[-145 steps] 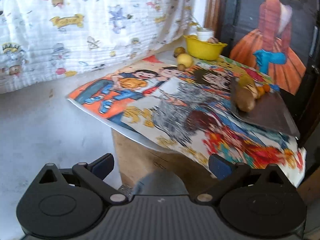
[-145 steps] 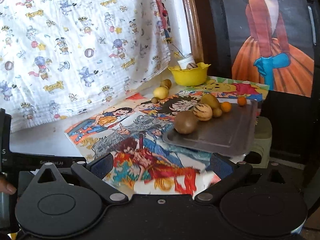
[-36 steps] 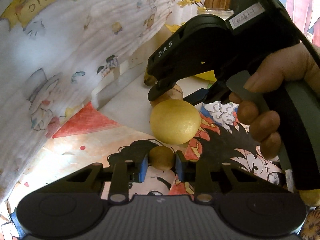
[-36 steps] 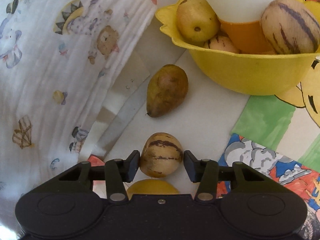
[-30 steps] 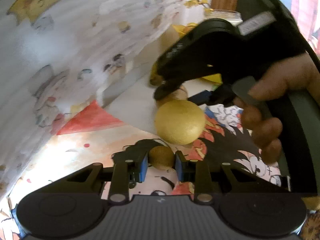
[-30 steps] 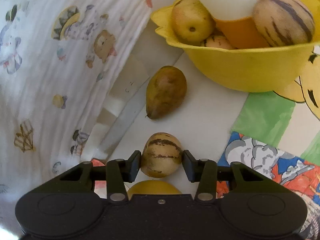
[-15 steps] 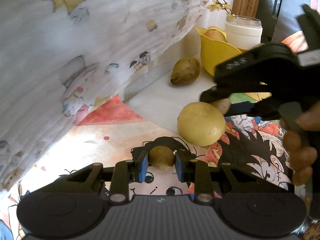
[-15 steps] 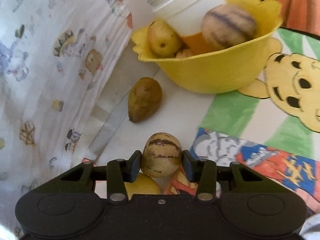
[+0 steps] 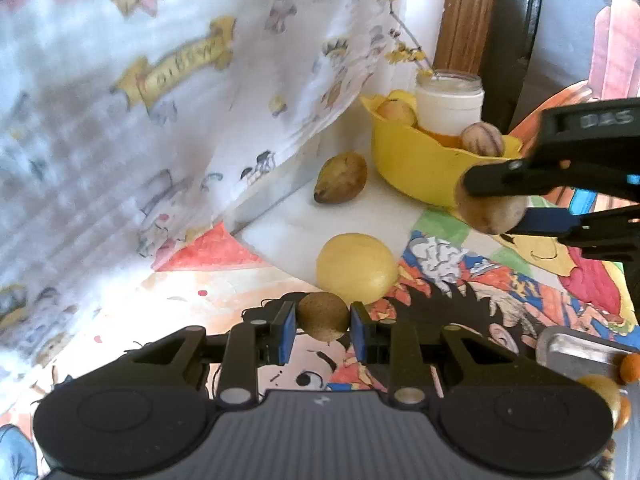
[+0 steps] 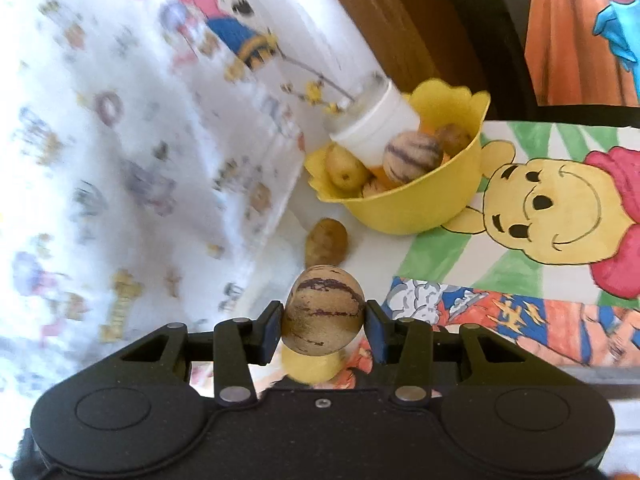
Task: Organize fruits
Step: 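Carry the small brown fruit and striped melon onto the tray and open both tools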
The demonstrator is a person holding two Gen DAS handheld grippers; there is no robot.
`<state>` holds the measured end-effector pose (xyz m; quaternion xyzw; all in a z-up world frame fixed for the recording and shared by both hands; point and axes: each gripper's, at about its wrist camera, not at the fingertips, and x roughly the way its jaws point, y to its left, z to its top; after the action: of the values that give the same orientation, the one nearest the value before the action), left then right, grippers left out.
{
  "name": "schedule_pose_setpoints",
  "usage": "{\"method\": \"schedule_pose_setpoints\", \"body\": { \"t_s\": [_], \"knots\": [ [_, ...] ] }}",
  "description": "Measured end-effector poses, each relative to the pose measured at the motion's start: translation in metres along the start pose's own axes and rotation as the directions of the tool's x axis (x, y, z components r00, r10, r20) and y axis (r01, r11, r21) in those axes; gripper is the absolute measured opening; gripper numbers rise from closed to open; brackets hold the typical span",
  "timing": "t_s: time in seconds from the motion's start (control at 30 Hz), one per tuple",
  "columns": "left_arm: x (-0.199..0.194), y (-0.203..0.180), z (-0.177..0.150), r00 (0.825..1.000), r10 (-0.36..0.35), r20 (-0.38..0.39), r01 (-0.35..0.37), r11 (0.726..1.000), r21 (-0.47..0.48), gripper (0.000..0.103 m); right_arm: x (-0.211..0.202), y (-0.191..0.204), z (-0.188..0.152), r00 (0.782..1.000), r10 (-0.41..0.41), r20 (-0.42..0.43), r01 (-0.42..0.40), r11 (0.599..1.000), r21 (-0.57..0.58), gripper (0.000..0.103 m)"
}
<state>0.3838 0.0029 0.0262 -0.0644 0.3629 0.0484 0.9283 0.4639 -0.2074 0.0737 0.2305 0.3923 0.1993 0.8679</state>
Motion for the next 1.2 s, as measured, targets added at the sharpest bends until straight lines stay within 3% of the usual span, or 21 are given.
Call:
{"method": "schedule_pose_setpoints", "body": {
  "t_s": [0.37,0.63,0.83,1.2],
  "knots": [
    [-0.056,-0.022,-0.006,0.999,-0.005,0.034,0.004,1.0,0.013,0.031,-0.103,-0.001,-0.027,0.998,0.034,0.06,-0.035,0.999,0.009,0.046],
    [-0.088,-0.039,-0.019,0.999,-0.037,0.036,0.035,0.998,0.044,0.031,-0.166,-0.024,-0.066,0.996,-0.061,0.071,0.068,0.991,-0.112,0.046],
    [-0.096,-0.065,-0.034,0.995,-0.096,0.009,0.094,0.991,0.099,0.031,-0.191,-0.053,-0.101,0.991,-0.121,0.051,0.127,0.982,-0.14,0.046],
    [-0.102,-0.12,-0.066,0.971,-0.223,-0.083,0.236,0.952,0.197,0.031,-0.225,-0.092,-0.143,0.968,-0.247,0.037,0.25,0.956,-0.151,0.046]
  ]
}}
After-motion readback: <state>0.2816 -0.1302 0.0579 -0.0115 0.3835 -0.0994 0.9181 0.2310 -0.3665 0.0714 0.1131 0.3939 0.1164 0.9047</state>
